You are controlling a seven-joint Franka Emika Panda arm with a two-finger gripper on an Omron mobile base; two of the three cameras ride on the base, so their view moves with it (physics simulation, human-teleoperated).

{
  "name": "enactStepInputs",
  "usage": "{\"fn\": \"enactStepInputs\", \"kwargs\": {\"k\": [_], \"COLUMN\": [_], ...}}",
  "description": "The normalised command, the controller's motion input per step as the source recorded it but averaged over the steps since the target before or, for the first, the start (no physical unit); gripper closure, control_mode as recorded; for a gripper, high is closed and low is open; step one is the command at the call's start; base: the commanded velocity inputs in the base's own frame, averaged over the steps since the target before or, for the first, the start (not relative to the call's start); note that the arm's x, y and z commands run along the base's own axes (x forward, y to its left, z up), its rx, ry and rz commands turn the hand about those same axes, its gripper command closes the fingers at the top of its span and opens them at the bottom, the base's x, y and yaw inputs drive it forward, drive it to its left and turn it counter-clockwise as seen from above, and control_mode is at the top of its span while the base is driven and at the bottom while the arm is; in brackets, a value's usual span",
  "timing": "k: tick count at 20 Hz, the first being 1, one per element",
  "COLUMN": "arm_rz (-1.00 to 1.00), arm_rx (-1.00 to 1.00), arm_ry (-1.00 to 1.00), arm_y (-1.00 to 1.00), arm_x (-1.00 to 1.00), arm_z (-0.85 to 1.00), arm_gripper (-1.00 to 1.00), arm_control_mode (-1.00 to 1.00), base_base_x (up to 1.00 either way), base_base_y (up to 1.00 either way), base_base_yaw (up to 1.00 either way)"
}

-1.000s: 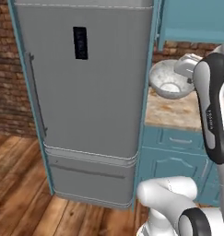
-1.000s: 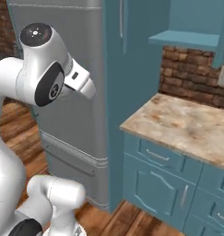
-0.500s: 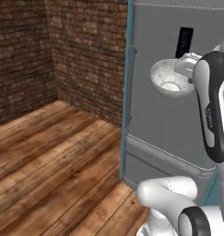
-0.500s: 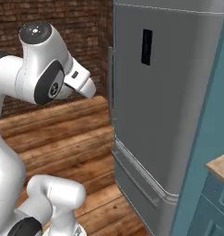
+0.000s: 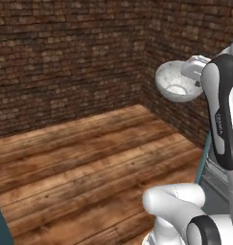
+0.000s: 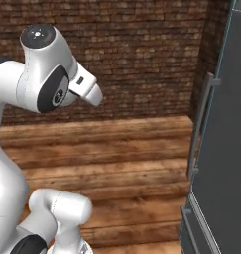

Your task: Take the smaller bowl and place it next to the appetizer plate on the dining counter , and place the larger bowl next to the plate with cooked food.

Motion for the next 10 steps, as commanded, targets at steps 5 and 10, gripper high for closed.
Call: {"fn": "enactStepInputs", "kwargs": {"k": [5,10], "arm_rz": [0.00,0.00], "arm_rx": [0.00,0.00], "arm_ry": [0.00,0.00], "arm_y": [0.00,0.00], "arm_x": [0.00,0.00], "arm_z": [0.00,0.00], "arm_gripper": [1.00,1.00], "arm_control_mode": [1.00,1.00], "base_base_x": [1.00,1.00], "base_base_y": [0.01,0.00], "base_base_yaw": [0.42,0.48]}}
